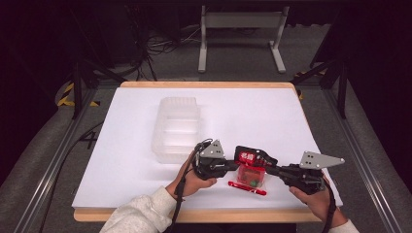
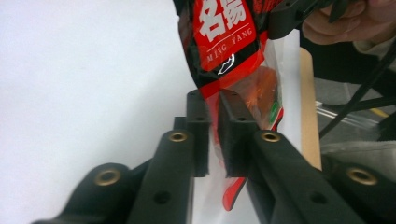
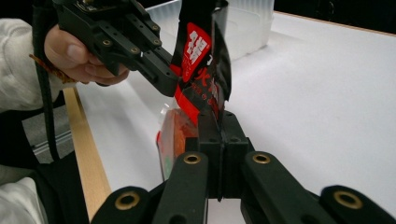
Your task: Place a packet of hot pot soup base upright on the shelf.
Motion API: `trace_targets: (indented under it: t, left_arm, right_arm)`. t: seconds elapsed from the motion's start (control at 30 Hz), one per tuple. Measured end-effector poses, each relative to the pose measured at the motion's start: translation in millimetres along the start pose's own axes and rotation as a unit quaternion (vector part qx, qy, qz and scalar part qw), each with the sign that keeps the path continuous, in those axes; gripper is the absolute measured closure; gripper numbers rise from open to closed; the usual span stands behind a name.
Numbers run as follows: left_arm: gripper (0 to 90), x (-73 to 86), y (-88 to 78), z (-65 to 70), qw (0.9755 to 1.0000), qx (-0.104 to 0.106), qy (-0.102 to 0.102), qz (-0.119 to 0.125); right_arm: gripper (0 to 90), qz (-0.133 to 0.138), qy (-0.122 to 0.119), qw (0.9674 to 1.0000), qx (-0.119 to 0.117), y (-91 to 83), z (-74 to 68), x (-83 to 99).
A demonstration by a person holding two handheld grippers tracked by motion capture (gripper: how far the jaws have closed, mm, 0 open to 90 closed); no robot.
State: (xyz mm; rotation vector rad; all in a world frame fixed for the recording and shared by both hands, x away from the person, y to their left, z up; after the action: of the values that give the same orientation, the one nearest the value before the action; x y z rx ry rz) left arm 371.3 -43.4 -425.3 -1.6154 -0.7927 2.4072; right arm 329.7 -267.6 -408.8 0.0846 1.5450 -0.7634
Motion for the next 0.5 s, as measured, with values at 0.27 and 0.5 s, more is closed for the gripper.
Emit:
trace_targets:
  t: [0.27, 0.5]
  left_arm:
    - [89.1, -4.2, -2.8, 1.6, 0.9996, -0.022, 0.014, 0.008]
    - [89.4, -7.1, -4.7, 1.0, 0.9991, -0.038, 0.02, 0.004]
  right_arm:
    - [88.5, 0.001, -0.01, 0.9999, 0.002, 2.2, -0.9, -3.8]
    - [90.0, 0.004, -0.018, 0.9997, 0.018, 3.9, 1.1, -10.3]
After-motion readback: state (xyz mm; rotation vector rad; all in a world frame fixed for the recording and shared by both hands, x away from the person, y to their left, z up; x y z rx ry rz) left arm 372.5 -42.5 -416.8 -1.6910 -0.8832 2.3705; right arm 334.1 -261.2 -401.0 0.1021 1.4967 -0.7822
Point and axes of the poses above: each handheld gripper's, and its own axes: y roughly forward along the jaws, x roughly out of its underside, z roughly to its right, the point moved 5 cm from there along y, roughly forward along the jaws, and after that the axes turned 11 degrees about -y, right-handed, at the moved point
